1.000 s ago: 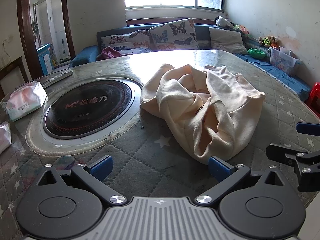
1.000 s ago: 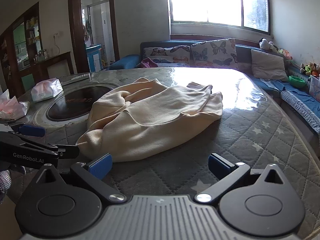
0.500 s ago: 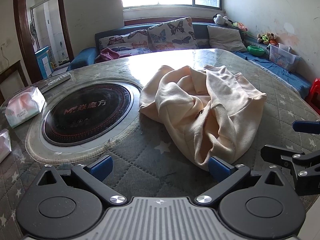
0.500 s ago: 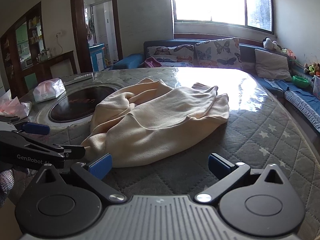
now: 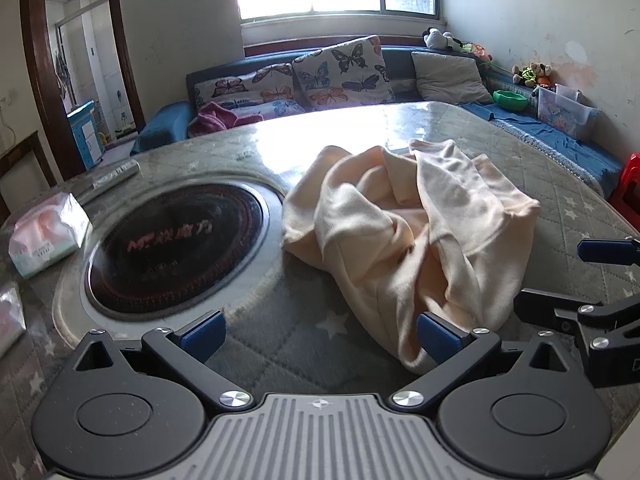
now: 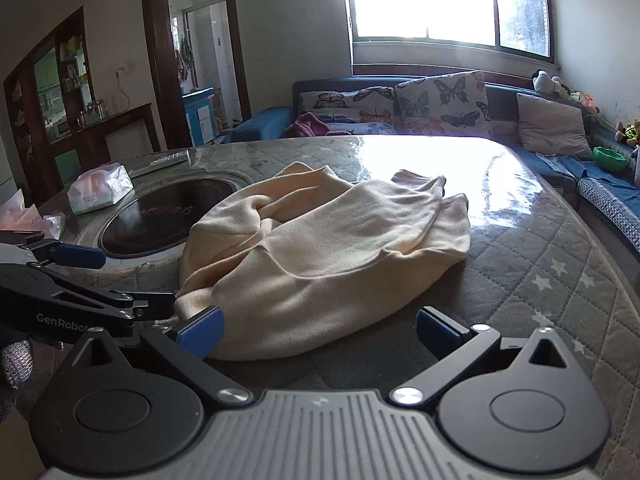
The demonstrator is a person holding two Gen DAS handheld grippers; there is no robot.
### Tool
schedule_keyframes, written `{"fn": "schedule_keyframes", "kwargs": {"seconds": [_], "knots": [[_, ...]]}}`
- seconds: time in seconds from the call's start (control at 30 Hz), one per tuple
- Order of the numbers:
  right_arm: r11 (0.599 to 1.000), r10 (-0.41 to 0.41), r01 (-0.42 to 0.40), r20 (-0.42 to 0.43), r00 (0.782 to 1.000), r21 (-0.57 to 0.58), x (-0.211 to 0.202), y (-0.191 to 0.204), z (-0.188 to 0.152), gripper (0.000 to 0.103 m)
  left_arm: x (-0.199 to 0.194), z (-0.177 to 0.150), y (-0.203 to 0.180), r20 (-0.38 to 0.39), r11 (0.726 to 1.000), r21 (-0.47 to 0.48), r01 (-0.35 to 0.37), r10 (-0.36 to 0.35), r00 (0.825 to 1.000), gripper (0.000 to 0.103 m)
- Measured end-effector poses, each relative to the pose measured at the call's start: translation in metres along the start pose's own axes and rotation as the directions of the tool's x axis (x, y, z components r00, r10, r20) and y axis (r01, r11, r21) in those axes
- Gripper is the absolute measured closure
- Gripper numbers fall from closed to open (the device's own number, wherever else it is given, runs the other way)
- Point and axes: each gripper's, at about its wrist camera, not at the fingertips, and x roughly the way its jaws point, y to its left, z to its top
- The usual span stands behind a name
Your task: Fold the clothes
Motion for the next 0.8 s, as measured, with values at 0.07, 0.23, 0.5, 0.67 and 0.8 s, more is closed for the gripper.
{"fn": "schedule_keyframes", "kwargs": {"seconds": [0.07,0.23,0.5,0.67,0.8], "knots": [[1.0,-0.003,0.003,0.003,1.0,0.0,0.003,-0.002,0.005,0.0,0.0,0.005,0.003,0.008,1.0,0.0,-0.002,0.002,1.0,0.0],[1.0,-0.013,0.013,0.01,1.0,0.005,0.013,-0.013,0.021,0.0,0.004,0.021,0.009,0.033,1.0,0.009,0.0,0.0,0.999,0.0],[1.0,-0.02,0.02,-0.01,1.0,0.01,0.048,-0.038,0.056,0.011,0.034,0.057,0.016,0.058,1.0,0.029,-0.012,0.011,0.998,0.001],[0.999,-0.006,0.007,-0.026,1.0,0.039,0.076,-0.054,0.08,0.02,0.067,0.087,0.016,0.057,0.998,0.055,0.037,-0.04,0.998,0.015],[0.999,-0.001,0.002,-0.032,0.999,0.049,0.094,-0.065,0.095,0.026,0.101,0.109,0.009,0.035,0.993,0.09,0.077,-0.081,0.996,0.024]]}}
